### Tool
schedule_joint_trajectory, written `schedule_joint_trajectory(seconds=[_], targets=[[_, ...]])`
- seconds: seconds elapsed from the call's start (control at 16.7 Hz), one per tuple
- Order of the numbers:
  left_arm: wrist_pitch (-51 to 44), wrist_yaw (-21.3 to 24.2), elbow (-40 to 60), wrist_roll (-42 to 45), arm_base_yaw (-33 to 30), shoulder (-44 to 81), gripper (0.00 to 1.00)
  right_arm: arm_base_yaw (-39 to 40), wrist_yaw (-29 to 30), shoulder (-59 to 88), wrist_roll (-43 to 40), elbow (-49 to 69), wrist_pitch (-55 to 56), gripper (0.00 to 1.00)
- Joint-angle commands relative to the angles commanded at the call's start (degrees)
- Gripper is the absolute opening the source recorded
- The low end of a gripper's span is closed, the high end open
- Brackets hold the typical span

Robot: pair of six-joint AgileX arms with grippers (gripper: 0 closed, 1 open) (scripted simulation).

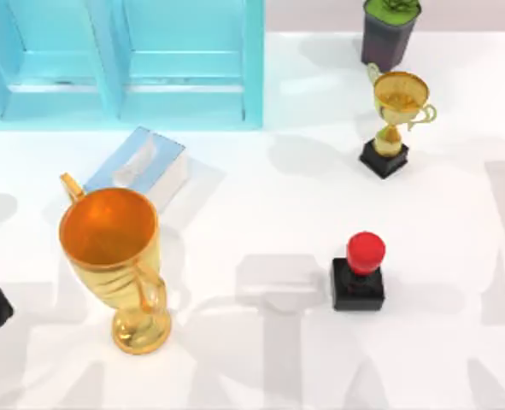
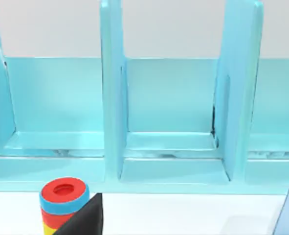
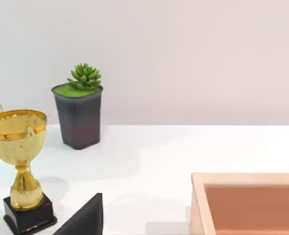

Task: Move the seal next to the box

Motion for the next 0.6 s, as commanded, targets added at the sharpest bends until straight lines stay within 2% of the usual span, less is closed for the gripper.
schedule_joint_trajectory(seconds=[0.3,0.6], targets=[[0.0,0.0,0.0,0.0,0.0,0.0,1.0,2.4,0.0,3.5,2.1,3.2,-3.0,1.0],[0.0,0.0,0.0,0.0,0.0,0.0,1.0,11.6,0.4,20.8,10.1,19.1,-16.0,1.0]])
